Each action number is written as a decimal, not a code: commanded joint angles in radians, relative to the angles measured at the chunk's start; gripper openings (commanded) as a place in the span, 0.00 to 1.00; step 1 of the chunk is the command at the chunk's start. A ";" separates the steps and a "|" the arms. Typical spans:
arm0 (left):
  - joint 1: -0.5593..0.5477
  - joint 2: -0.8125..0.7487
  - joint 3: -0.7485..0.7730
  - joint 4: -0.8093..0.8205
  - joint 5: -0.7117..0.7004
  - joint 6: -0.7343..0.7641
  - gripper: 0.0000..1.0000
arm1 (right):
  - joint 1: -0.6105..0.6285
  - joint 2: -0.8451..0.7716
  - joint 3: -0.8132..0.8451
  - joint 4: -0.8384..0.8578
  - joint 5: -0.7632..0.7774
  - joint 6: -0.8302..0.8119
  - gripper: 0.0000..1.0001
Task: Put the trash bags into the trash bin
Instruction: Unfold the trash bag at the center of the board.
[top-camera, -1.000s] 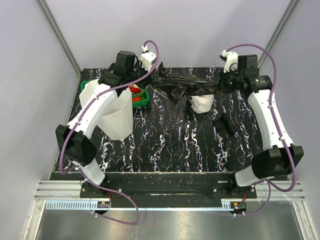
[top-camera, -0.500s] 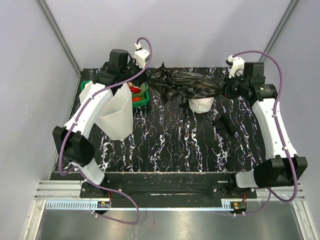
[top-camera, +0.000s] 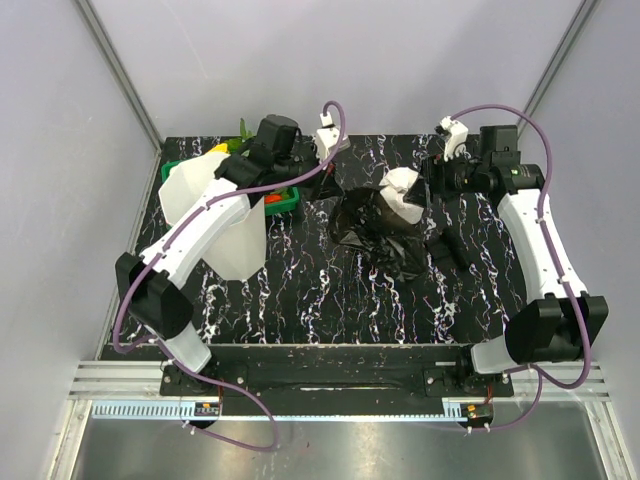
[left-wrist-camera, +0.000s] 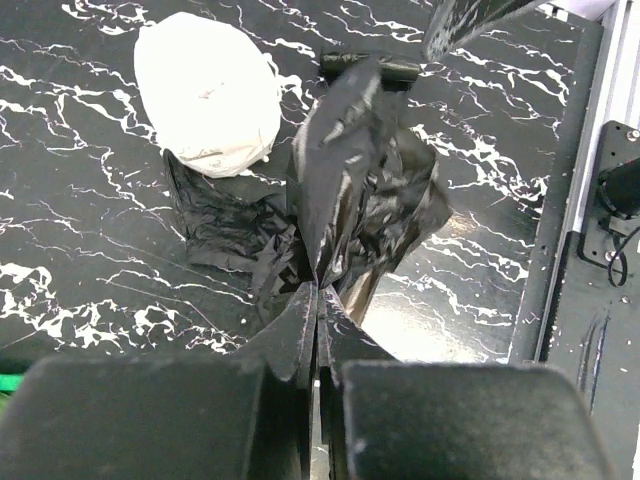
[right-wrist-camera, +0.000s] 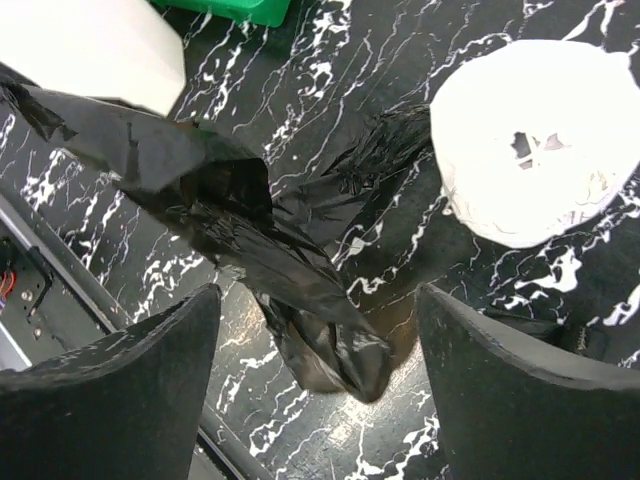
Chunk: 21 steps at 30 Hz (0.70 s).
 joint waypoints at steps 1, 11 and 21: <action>0.000 -0.013 0.092 0.004 0.054 0.000 0.00 | 0.015 0.004 -0.020 -0.035 -0.108 -0.110 0.86; -0.008 0.049 0.209 -0.040 -0.006 -0.012 0.00 | 0.052 -0.047 -0.158 -0.077 -0.259 -0.253 0.91; -0.010 0.093 0.266 -0.040 -0.009 -0.079 0.00 | 0.217 -0.121 -0.362 0.311 -0.056 -0.115 0.92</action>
